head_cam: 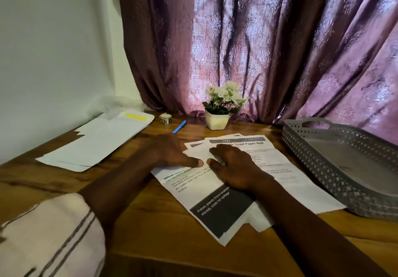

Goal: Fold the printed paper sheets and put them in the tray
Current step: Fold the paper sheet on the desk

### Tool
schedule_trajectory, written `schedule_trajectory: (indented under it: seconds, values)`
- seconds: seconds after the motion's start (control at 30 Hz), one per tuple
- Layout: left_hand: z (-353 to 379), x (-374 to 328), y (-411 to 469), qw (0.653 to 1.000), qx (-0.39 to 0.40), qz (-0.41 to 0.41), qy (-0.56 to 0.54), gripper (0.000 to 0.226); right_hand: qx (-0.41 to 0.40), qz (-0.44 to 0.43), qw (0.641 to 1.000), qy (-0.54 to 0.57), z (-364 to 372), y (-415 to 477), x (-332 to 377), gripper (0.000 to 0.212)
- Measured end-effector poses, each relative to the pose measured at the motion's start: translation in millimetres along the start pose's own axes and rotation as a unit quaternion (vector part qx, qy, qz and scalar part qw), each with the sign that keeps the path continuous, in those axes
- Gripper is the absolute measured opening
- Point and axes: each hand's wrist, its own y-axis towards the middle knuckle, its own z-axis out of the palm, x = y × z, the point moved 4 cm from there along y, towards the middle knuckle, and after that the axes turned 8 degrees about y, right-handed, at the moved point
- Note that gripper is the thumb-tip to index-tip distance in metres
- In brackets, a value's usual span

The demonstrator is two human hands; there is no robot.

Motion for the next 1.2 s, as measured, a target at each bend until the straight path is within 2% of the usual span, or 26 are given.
schedule_trajectory:
  seconds: [0.17,0.3,0.4,0.53,0.6,0.7,0.77,0.83,0.9,0.97,1.0,1.07,1.13,1.2]
  values:
    - [2,-1,5,0.998,-0.022,-0.011,0.061,0.091,0.005,0.006,1.0,-0.012,1,-3,2,0.059]
    - [2,2,3,0.995,-0.027,-0.038,0.094,0.081,0.008,0.017,0.999,-0.034,1,0,5,0.059]
    - [5,1,3,0.994,-0.038,-0.028,0.102,0.078,0.0,0.021,0.998,-0.055,2,2,11,0.058]
    - [4,-2,3,0.994,-0.058,0.003,0.093,0.082,-0.061,0.038,0.996,-0.049,-3,6,13,0.068]
    - [6,-1,3,0.995,-0.089,0.025,0.035,0.087,-0.107,0.063,0.992,0.002,-7,7,9,0.073]
    - [4,2,-2,0.986,-0.157,0.061,-0.005,0.088,-0.195,0.076,0.967,0.143,-15,5,-1,0.064]
    - [-3,1,-7,0.968,-0.232,0.091,0.023,0.074,-0.233,0.077,0.944,0.221,-18,1,-8,0.052]
    - [-10,-3,-13,0.946,-0.293,0.133,0.027,0.051,-0.247,0.078,0.915,0.31,-14,2,-15,0.031]
    - [-14,-9,-21,0.927,-0.321,0.188,0.043,0.035,-0.248,0.075,0.84,0.477,-12,5,-17,0.01]
    - [-14,-19,-29,0.909,-0.322,0.25,0.092,0.031,-0.185,0.092,0.751,0.627,-12,9,-15,0.02]
    - [-12,-25,-33,0.9,-0.317,0.274,0.121,0.031,-0.153,0.096,0.728,0.661,-13,10,-14,0.025]
    - [-9,-36,-38,0.886,-0.313,0.307,0.149,0.031,-0.122,0.096,0.73,0.666,-13,10,-18,0.027]
    - [-4,-42,-36,0.878,-0.328,0.324,0.129,0.029,-0.12,0.081,0.766,0.626,-9,13,-27,0.049]
    - [4,-42,-30,0.888,-0.326,0.314,0.086,0.037,-0.141,0.059,0.787,0.598,-10,12,-28,0.053]
